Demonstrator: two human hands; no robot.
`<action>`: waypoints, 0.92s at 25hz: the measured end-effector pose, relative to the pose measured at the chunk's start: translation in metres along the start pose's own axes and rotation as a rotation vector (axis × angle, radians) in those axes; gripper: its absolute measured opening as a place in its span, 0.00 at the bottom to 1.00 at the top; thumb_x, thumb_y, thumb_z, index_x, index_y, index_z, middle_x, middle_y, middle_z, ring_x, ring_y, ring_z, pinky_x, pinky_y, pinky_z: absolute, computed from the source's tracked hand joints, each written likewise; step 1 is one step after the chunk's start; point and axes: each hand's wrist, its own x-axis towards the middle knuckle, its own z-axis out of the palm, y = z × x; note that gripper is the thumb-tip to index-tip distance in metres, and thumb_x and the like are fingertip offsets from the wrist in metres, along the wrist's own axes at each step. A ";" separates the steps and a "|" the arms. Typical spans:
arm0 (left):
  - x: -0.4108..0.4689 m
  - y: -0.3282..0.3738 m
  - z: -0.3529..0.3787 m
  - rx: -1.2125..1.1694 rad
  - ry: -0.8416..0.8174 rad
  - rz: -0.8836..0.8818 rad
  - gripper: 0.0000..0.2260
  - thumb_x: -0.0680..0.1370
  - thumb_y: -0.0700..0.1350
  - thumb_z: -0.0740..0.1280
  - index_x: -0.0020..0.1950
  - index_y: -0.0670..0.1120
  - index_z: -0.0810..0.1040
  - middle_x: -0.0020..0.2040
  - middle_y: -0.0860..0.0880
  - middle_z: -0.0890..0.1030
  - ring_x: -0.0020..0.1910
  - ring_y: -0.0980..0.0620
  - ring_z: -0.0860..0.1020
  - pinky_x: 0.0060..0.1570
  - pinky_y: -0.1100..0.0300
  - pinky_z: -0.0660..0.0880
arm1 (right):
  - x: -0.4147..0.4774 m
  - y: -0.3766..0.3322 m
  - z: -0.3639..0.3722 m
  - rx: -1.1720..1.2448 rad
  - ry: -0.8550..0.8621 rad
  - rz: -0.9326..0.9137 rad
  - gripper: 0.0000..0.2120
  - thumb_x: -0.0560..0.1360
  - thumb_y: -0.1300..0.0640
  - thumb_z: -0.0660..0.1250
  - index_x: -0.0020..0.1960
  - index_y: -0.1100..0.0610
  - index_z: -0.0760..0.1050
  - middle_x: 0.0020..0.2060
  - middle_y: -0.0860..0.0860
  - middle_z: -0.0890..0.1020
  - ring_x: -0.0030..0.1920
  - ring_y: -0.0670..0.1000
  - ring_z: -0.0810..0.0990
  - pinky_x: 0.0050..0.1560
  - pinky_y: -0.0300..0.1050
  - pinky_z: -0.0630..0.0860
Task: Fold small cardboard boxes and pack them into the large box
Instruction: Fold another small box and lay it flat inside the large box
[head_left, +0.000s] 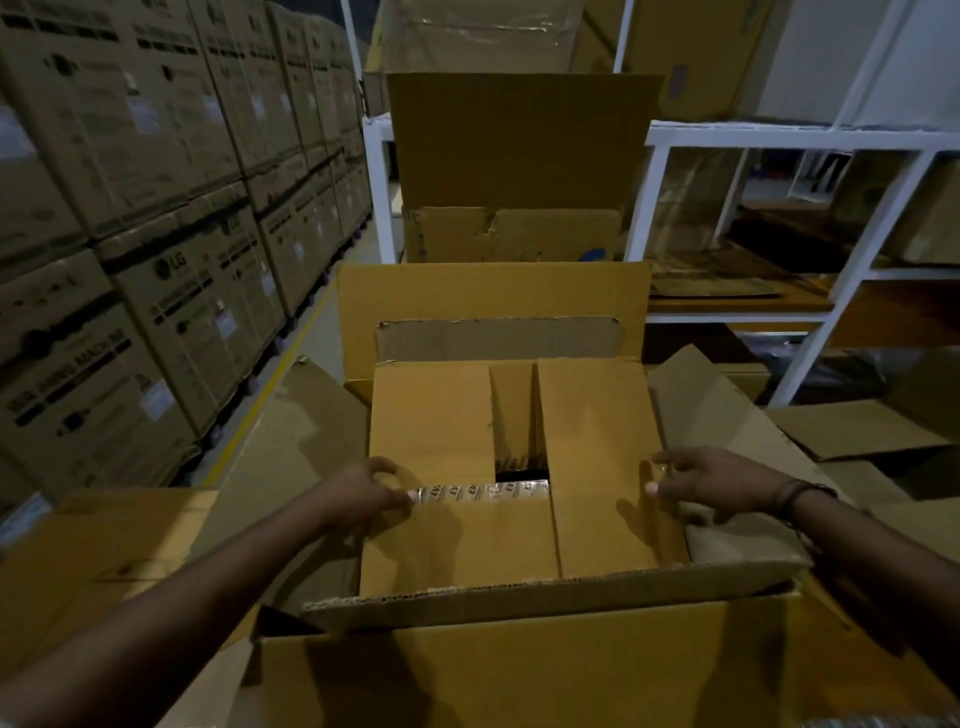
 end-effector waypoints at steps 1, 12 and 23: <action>0.005 0.001 0.004 0.024 -0.011 0.010 0.31 0.78 0.50 0.74 0.77 0.50 0.66 0.48 0.52 0.77 0.42 0.55 0.79 0.38 0.60 0.79 | 0.005 0.004 0.003 0.000 -0.036 0.006 0.36 0.75 0.37 0.71 0.79 0.44 0.63 0.67 0.50 0.73 0.57 0.54 0.81 0.48 0.52 0.85; 0.001 0.021 0.011 0.049 0.107 0.037 0.29 0.79 0.53 0.72 0.78 0.56 0.66 0.46 0.54 0.76 0.40 0.54 0.79 0.35 0.58 0.81 | 0.023 0.009 0.006 0.076 0.077 -0.141 0.51 0.62 0.18 0.65 0.79 0.40 0.62 0.76 0.51 0.69 0.68 0.55 0.74 0.62 0.50 0.75; 0.033 0.033 0.034 0.810 -0.178 -0.050 0.42 0.81 0.61 0.65 0.84 0.44 0.46 0.79 0.42 0.68 0.75 0.41 0.69 0.70 0.51 0.70 | 0.044 0.006 0.000 -0.232 -0.105 -0.203 0.42 0.74 0.30 0.67 0.81 0.47 0.59 0.75 0.50 0.71 0.70 0.51 0.74 0.66 0.46 0.74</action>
